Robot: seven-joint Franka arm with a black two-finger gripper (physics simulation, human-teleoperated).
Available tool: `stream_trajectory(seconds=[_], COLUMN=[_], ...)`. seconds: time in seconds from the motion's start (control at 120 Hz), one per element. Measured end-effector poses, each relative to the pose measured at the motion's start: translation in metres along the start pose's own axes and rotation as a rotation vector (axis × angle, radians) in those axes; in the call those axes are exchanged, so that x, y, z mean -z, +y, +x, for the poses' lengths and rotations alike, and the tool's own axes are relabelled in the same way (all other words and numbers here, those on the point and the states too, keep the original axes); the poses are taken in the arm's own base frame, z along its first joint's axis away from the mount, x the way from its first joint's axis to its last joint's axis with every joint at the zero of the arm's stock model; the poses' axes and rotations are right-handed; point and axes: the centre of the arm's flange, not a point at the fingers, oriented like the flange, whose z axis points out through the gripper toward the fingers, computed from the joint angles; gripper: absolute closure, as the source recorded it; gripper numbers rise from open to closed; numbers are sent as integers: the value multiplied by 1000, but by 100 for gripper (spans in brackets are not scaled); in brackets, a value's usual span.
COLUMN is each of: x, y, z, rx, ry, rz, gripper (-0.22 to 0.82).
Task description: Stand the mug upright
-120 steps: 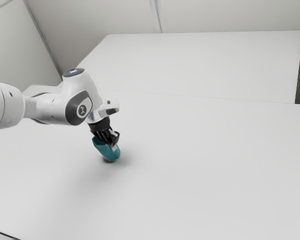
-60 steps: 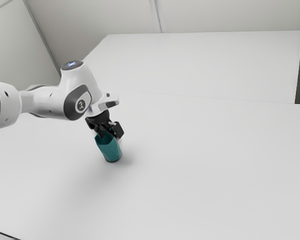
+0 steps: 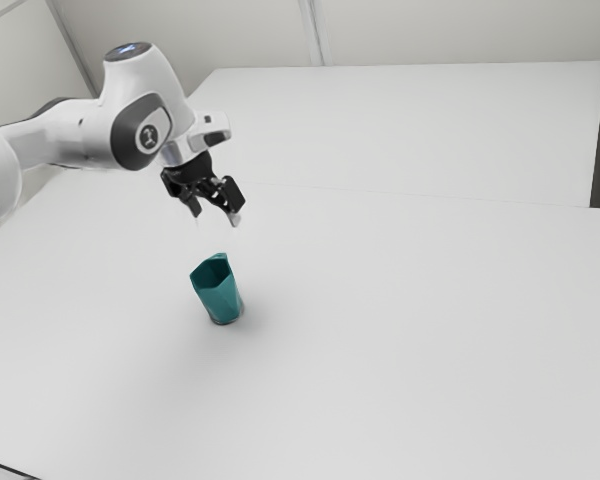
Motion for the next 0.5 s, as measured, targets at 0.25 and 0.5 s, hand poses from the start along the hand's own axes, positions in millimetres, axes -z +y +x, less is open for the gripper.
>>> stream_trajectory(seconds=[0.25,0.5], x=[90,142], y=[-3,-4], z=[22,19], rx=[27,48], ry=[42,12], rz=[6,3], gripper=[0,0])
